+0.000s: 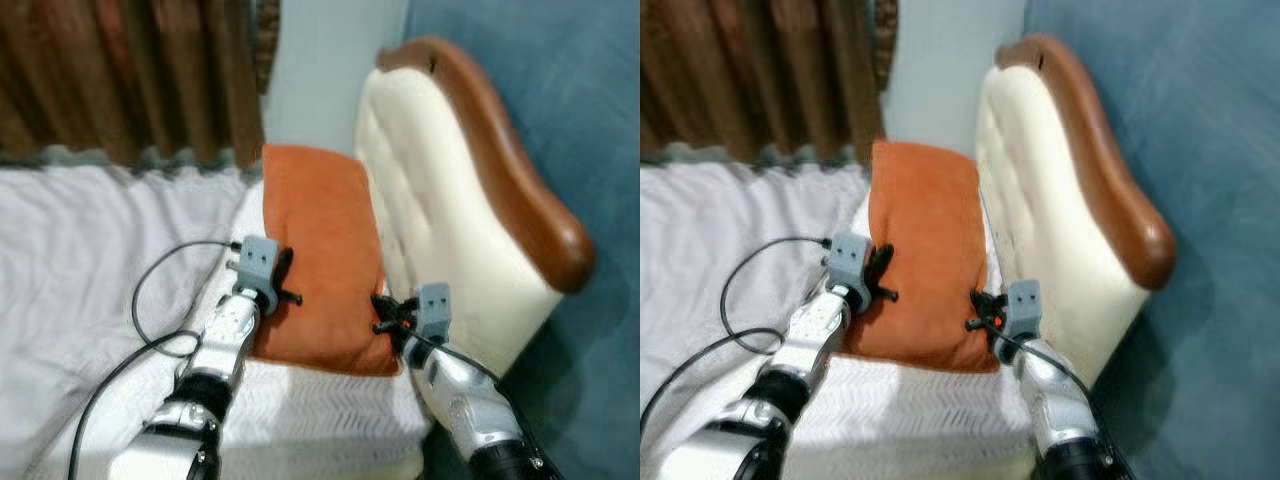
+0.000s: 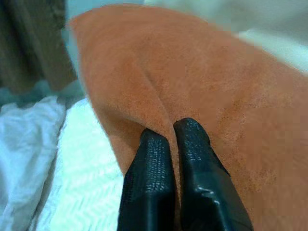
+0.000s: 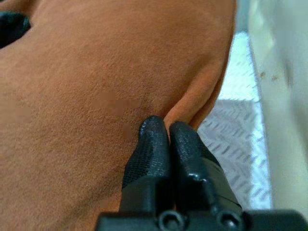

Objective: Clean up the room

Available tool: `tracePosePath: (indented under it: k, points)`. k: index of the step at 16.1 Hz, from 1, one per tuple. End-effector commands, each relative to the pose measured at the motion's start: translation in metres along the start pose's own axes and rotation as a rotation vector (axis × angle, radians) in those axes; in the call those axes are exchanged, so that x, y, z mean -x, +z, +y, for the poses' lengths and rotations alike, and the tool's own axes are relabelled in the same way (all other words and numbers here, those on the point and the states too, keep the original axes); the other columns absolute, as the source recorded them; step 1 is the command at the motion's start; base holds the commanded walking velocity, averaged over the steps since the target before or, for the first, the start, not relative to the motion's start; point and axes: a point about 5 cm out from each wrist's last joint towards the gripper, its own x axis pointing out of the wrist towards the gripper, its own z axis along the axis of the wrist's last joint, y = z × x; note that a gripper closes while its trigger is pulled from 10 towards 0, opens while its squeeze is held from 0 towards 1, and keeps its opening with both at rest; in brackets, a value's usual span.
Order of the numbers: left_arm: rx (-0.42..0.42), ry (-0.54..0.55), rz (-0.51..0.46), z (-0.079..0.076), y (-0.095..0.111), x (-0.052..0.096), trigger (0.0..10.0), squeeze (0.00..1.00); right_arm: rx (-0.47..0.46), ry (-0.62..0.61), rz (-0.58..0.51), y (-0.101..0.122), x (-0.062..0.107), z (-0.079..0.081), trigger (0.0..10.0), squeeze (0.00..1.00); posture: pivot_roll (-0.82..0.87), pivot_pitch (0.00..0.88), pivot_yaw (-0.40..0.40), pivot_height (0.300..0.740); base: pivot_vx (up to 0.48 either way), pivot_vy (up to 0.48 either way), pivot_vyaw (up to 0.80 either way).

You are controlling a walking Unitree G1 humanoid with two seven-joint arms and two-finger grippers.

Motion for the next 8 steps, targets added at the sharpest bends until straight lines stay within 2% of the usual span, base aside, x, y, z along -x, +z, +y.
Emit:
tracePosePath:
  k: [1,8]
  points:
    - [-0.029,-0.034,-0.022,-0.0105,0.0056,-0.0039,10.0,0.0,0.031,0.05,-0.045,0.0122,-0.0063,0.009,0.0,0.0,0.01,0.047,-0.047,0.74,0.0,0.0,0.0]
    - [-0.005,-0.003,-0.003,-0.0086,-0.0003,-0.002,10.0,0.0,0.053,0.062,-0.025,0.0087,-0.01,0.0112,0.0,0.0,0.02,0.071,-0.052,0.74,0.0,0.0,0.0]
